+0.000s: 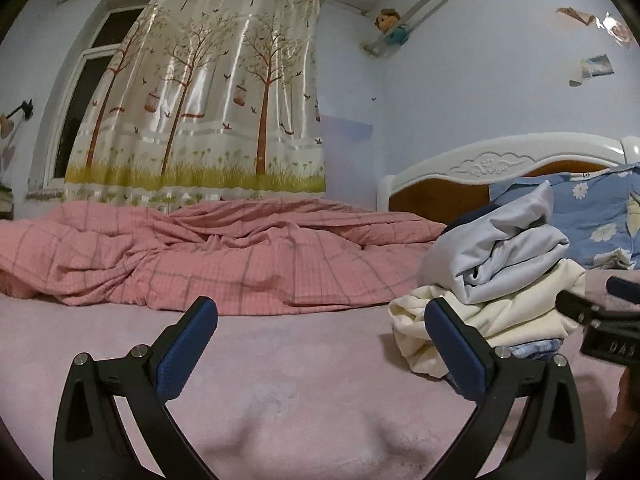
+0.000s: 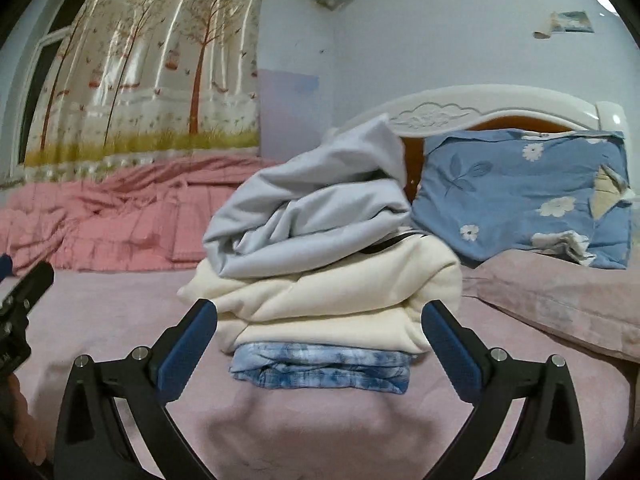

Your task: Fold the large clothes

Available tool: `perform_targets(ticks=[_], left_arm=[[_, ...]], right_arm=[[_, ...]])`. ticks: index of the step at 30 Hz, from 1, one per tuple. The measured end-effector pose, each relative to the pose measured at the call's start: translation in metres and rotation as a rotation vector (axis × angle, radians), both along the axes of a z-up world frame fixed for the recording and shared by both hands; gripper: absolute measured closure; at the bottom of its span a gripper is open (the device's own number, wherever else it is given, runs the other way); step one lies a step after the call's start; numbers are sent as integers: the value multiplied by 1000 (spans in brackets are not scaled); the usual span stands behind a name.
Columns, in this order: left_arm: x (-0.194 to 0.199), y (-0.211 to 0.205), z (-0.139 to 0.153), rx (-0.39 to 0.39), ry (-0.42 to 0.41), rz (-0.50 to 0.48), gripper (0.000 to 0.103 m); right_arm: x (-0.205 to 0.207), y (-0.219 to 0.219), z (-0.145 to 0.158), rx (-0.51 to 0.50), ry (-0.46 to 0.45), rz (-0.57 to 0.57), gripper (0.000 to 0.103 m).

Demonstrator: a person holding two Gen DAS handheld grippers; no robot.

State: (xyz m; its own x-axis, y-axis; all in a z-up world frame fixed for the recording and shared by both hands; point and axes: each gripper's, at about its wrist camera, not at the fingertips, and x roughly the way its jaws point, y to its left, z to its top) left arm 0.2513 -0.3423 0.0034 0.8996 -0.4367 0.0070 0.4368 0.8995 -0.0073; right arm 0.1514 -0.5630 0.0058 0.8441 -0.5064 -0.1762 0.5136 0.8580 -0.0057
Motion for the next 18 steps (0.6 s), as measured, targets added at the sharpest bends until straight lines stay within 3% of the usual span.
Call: perform_targets(ticks=[4,8,18], left_arm=[[-1,-3,0,9,-5,-1,0],[-4,-9,1,30,-11,-7,0],[-11,-15,-1,63,-39,-21,0]], right_arm=[[-6,-2,6,9,-11,-37,0],[-17,0,13,-46,-59,-65,0],[-10,-4,12,-44,-34,-65,0]])
